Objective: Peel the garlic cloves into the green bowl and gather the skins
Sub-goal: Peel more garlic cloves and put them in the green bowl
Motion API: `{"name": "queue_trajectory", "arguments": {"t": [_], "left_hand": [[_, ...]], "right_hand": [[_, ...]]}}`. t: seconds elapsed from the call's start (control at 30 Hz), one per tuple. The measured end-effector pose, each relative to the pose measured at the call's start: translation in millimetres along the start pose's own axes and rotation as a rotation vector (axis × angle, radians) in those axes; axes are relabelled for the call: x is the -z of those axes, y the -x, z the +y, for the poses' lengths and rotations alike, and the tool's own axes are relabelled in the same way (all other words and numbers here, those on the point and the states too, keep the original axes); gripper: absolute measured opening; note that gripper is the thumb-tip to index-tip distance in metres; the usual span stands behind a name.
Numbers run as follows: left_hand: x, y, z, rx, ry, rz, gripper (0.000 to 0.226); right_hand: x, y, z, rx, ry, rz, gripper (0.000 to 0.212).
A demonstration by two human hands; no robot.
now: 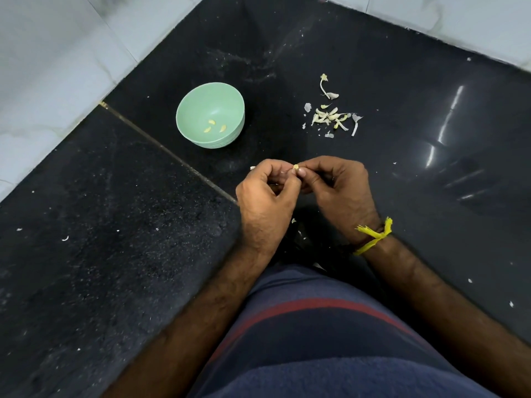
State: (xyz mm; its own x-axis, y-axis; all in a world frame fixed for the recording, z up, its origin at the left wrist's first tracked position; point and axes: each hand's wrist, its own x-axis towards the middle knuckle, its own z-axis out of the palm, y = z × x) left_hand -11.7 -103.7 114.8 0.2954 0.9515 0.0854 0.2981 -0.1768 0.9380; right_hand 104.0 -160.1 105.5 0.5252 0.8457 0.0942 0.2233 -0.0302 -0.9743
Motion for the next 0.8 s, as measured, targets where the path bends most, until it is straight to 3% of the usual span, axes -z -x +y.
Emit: {"name": "queue_trajectory", "arguments": {"t": [0.23,0.5,0.8], "left_hand": [[-2.5,-3.9,-5.4,0.028,-0.079,-0.104,0.012],[-7.9,-3.6,-4.0,0.304,0.241,-0.144,0.019],[-3.8,-3.5,2.4,0.328,0.292,-0.157,0.026]], "right_hand": [[-1.7,1.3,4.1,-0.012,-0.036,-0.010,0.013],[-7.7,5.3,2.8,-0.219,-0.415,0.011,0.011],[-2.2,4.5,-1.1,-0.218,-0.414,-0.053,0.009]]}}
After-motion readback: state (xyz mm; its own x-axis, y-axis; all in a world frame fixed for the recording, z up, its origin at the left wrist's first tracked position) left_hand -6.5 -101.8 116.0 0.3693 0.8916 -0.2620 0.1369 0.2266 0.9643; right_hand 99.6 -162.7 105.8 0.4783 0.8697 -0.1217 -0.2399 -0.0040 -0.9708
